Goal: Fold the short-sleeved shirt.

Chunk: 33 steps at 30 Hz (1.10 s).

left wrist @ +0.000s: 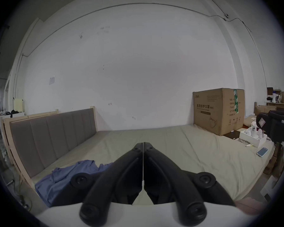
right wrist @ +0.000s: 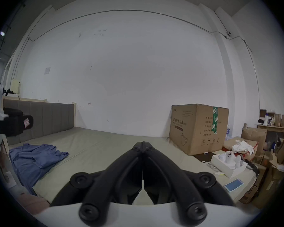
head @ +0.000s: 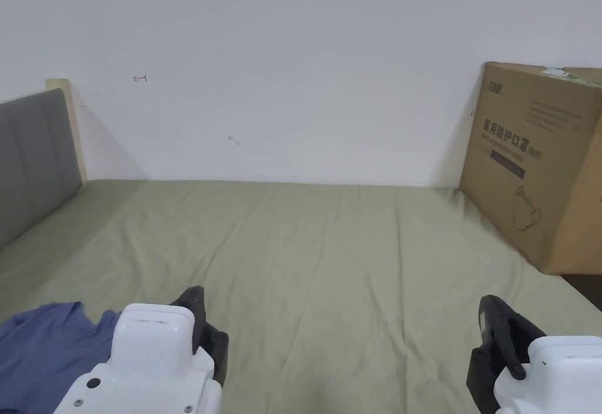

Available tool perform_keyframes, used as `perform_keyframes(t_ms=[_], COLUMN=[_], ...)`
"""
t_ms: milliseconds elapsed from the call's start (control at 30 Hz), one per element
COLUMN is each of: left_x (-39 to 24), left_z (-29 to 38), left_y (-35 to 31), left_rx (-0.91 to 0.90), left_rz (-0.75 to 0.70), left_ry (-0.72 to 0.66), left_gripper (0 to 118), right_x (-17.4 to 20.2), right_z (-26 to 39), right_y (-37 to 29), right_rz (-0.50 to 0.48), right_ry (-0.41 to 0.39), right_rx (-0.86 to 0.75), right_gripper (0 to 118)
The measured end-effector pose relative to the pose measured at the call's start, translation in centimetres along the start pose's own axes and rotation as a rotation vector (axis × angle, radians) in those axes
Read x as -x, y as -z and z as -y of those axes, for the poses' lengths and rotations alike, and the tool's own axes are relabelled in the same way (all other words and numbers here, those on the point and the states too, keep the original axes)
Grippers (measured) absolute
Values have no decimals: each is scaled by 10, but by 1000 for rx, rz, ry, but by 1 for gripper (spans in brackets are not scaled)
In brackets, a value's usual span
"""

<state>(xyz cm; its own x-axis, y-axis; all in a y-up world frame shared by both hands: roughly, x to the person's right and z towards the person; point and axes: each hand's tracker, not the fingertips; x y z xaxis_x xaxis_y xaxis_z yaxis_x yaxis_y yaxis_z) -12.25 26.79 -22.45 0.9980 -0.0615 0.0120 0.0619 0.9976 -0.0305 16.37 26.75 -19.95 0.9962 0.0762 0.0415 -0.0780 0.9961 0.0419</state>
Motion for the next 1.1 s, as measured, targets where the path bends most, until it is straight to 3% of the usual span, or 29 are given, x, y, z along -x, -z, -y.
perform_keyframes(t_ms=[267,600,733,833,933,1000,1100], left_x=[-3,9,61,106,151,164,174], left_z=[0,1,2,5,11,17,21], left_y=[-6,-11,-29,-51,-78,-90,-95], left_rx=[-14,-22,-20,-12,13,27,40], left_rz=[-1,-20,-139,-305,-452,-512,-529], left_ry=[-29,-28,-23,-26,-18,-14,-22], left_gripper=[0,0,0,0,0,0,0], right_x=[-15,-2,33,77,129,149,162], right_z=[6,5,-2,-7,-9,-11,-13], right_y=[9,20,39,50,52,56,67], right_rz=[54,30,-96,-254,-420,-500,-527], right_ry=[72,67,55,67,-14,41,130], right_rx=[68,80,79,99,107,121,173], right_gripper=[0,0,0,0,0,0,0])
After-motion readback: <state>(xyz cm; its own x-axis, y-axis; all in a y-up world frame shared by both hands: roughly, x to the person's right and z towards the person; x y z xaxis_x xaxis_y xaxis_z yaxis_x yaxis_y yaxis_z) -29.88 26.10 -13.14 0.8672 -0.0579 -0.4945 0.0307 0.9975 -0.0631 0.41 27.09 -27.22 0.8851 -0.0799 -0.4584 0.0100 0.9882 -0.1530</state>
